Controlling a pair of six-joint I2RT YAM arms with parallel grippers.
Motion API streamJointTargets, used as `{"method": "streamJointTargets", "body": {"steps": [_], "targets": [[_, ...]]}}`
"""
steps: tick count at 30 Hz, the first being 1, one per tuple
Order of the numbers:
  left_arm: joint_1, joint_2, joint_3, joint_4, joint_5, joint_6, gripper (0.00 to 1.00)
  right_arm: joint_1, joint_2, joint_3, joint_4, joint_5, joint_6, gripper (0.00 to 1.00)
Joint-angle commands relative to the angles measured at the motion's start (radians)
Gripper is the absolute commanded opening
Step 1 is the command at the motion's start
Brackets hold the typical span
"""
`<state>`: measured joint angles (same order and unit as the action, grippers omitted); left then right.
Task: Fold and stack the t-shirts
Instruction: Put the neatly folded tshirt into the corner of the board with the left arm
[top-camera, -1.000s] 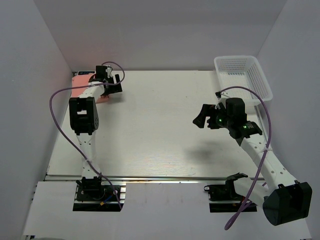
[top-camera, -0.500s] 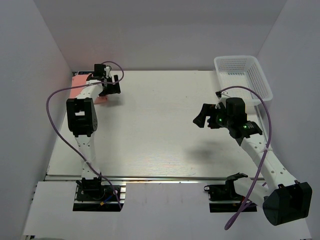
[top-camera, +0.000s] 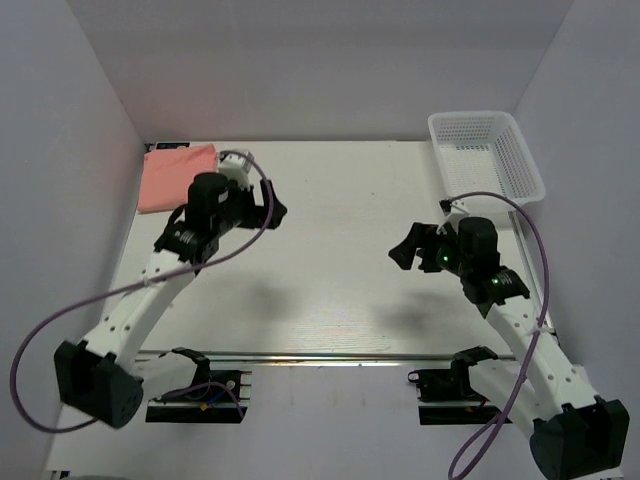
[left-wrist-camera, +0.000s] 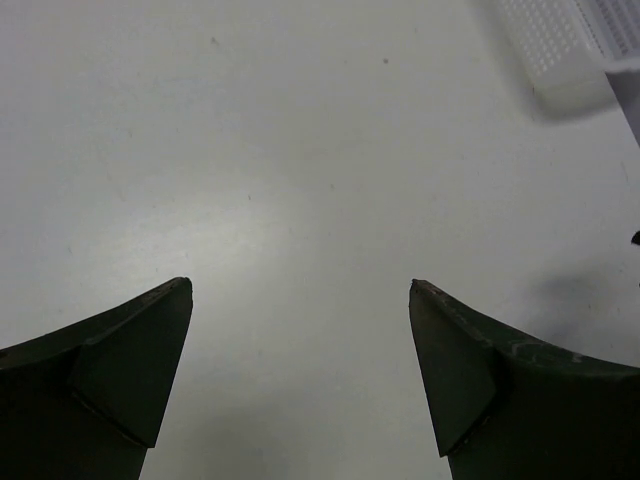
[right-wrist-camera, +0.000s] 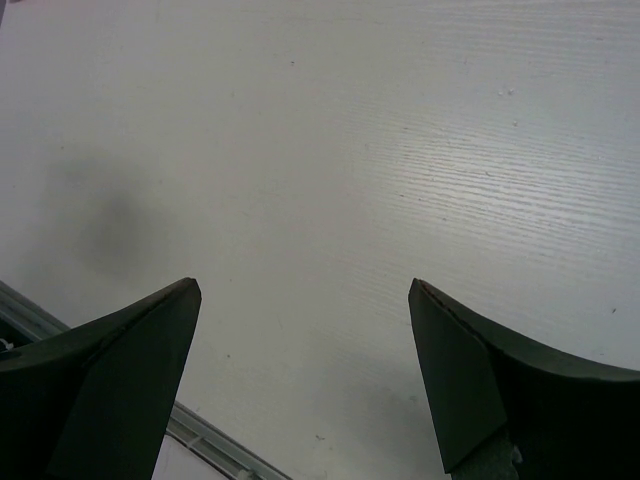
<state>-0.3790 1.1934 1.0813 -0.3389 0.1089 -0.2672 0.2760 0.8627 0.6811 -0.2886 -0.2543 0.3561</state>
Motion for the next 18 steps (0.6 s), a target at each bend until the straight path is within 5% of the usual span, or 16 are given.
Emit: {"method": "streamJointTargets", "body": {"steps": [1,7,18], "targets": [[-0.021,-0.096,-0.127,-0.044,-0.023,-0.072,1.00,0.000,-0.086,-0.057,0.017,0.036,0.020,0.90],[-0.057,-0.297,-0.187,-0.097,-0.138,-0.081,1.00,0.000,-0.178,-0.155,0.039,0.010,0.064,0.90],[-0.086,-0.249,-0.208,-0.097,-0.172,-0.081,1.00,-0.001,-0.229,-0.166,0.022,0.038,0.066,0.90]]}}
